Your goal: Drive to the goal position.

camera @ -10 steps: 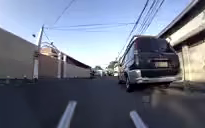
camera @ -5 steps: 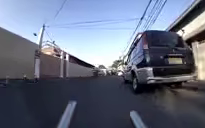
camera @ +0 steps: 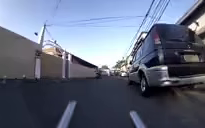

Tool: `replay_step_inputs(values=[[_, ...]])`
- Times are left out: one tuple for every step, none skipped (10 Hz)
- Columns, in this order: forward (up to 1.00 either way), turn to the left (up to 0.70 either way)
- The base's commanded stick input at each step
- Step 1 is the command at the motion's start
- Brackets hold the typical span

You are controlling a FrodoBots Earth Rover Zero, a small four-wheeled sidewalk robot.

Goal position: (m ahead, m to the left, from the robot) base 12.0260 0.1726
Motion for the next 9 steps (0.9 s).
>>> replay_step_inputs(values=[[0.85, -0.34], [0.85, -0.34], [0.85, -0.34], [0.85, -0.34], [0.85, -0.34], [0.85, -0.34], [0.85, -0.34], [0.85, -0.34], [0.85, -0.34]])
